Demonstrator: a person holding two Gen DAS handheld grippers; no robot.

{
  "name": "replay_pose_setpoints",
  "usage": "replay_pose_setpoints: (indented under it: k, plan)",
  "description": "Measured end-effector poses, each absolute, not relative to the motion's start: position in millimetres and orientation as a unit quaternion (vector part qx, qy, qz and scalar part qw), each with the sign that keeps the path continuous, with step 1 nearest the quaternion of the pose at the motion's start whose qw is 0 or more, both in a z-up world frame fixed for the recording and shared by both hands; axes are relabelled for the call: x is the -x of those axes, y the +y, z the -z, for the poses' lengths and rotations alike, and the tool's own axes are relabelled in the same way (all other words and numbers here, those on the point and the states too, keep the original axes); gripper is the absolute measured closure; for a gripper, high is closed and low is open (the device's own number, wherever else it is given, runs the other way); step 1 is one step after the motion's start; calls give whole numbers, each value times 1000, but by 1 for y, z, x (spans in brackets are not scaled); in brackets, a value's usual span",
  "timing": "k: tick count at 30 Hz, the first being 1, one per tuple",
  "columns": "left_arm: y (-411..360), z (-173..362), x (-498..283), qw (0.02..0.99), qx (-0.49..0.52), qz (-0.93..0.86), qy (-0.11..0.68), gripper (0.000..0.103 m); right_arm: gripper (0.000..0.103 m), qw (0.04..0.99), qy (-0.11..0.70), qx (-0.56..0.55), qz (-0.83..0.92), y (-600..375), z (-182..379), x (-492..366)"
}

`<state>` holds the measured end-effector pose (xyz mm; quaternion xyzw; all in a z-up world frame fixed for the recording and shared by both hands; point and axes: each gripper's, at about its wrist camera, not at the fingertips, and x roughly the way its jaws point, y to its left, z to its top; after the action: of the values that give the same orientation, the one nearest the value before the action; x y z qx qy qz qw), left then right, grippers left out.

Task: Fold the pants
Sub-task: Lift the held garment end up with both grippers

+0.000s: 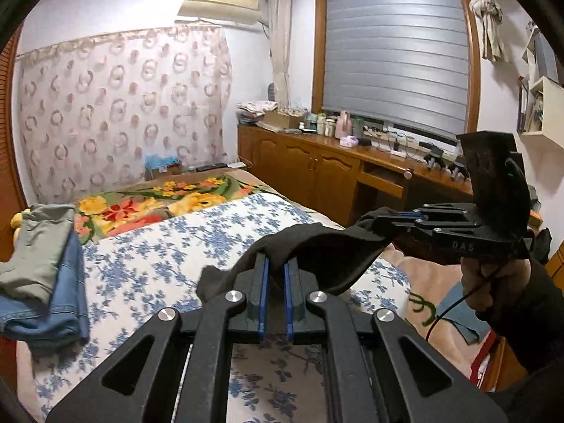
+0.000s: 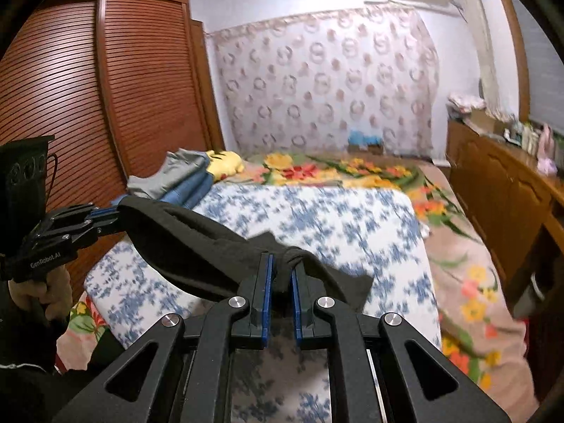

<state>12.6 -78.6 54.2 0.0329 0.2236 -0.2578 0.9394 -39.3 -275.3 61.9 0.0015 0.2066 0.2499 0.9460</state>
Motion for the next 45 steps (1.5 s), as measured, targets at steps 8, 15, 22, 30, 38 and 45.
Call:
replay_pose_setpoints:
  k: [8,15,22,30,38,45]
  plan:
    - [-62,-11,-45,932,-17,238,274,95,94,933,245,7,-264,-262,-35,8]
    - [-54,8,-80,926,3,227,301,95,94,921,278,6,-273,-256,-27,-33]
    - [-58,-35,-135,941,-27,207,266,95,94,928,249,30,-277,-232,-75,-100]
    - [-68,-109,-206,964,-96,156,194,95,94,952,167,29,-255,-218,-146,-180]
    - [-49,-144,-215,970,-114,128,173,95,94,962,124,25,-243,-201,-185,-205]
    - [-29,-70,-171,957,-106,126,239,95,94,938,201,70,-275,-181,-121,-182]
